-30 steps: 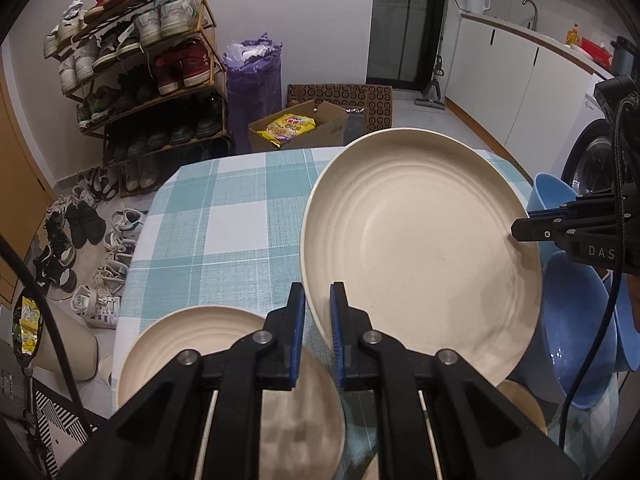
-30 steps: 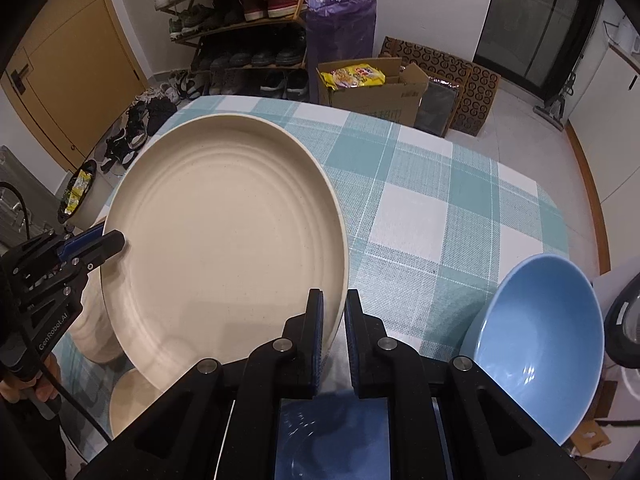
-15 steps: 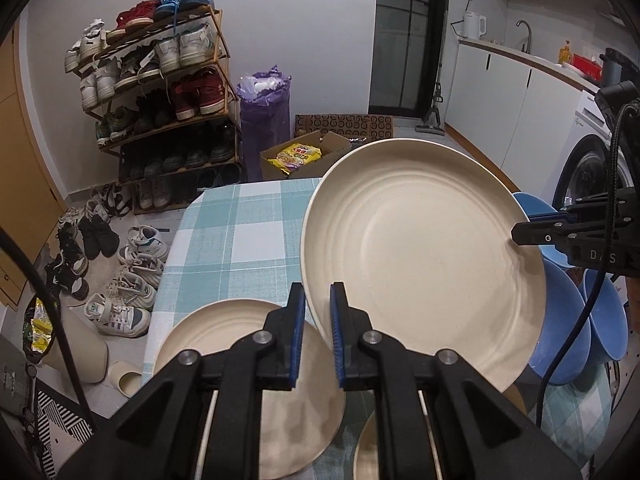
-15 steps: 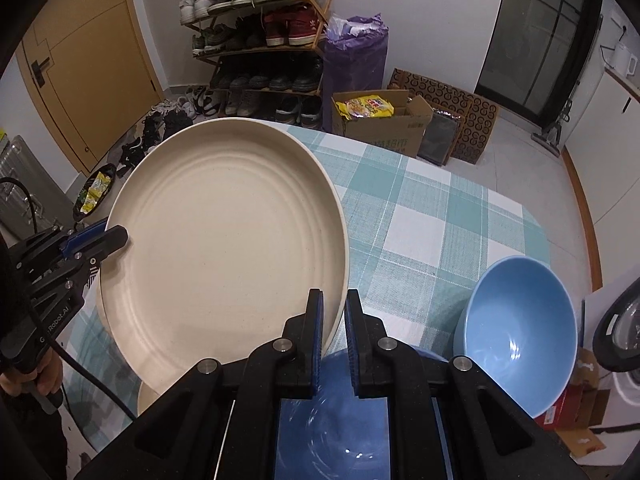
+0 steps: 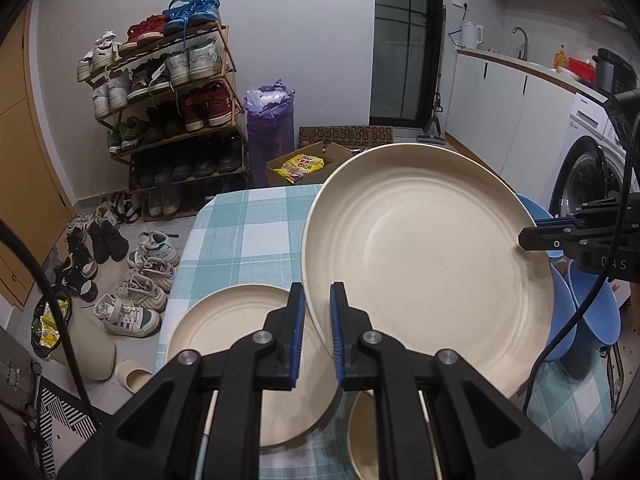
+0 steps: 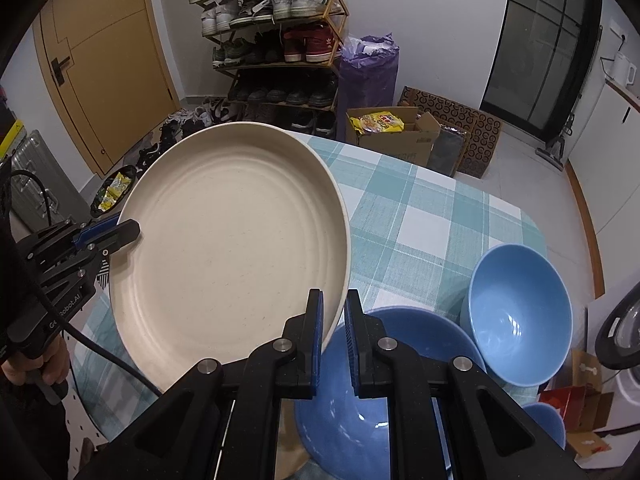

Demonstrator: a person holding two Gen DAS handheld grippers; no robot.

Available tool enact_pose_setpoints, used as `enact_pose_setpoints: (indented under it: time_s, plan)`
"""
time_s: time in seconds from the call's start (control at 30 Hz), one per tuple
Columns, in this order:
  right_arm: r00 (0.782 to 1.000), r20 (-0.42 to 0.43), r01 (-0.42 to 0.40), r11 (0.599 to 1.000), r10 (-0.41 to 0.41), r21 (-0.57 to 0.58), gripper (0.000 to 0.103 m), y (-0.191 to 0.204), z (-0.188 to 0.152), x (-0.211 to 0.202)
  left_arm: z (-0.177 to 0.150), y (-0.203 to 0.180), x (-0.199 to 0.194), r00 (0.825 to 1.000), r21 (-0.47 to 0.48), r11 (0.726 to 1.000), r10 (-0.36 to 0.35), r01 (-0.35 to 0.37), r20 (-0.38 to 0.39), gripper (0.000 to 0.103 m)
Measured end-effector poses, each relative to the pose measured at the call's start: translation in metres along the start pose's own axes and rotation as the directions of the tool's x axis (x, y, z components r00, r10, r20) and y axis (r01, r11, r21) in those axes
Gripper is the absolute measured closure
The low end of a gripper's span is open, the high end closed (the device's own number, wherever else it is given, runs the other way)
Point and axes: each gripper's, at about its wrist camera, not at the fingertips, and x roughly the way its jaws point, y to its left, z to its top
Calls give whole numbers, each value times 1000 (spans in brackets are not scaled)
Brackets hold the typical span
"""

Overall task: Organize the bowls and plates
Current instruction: 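Lift the held cream plate off the table with both tools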

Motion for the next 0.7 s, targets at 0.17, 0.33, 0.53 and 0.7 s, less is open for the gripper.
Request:
enact_pose_setpoints:
  time_s: [0.17, 0.33, 0.53, 0.7]
  plan:
    - [1000, 18, -1, 1000, 1, 1, 92, 1, -13, -12, -8, -8, -12, 1000, 19, 1000, 4, -4, 13, 93]
    - [1000, 28, -5, 1000, 5, -1, 92, 4, -30, -20, -19, -11, -19, 1000, 31, 999, 4, -4, 15, 93]
    - [1000, 22, -15, 1000, 15, -11, 92, 11, -45, -21, -32, -11, -20, 1000, 31, 1000, 5, -5, 1, 93]
    - [1000, 11, -23, 999, 23, -23, 92, 17, -57, -17, -44, -7, -15, 1000, 25, 1000, 0, 0, -18, 93]
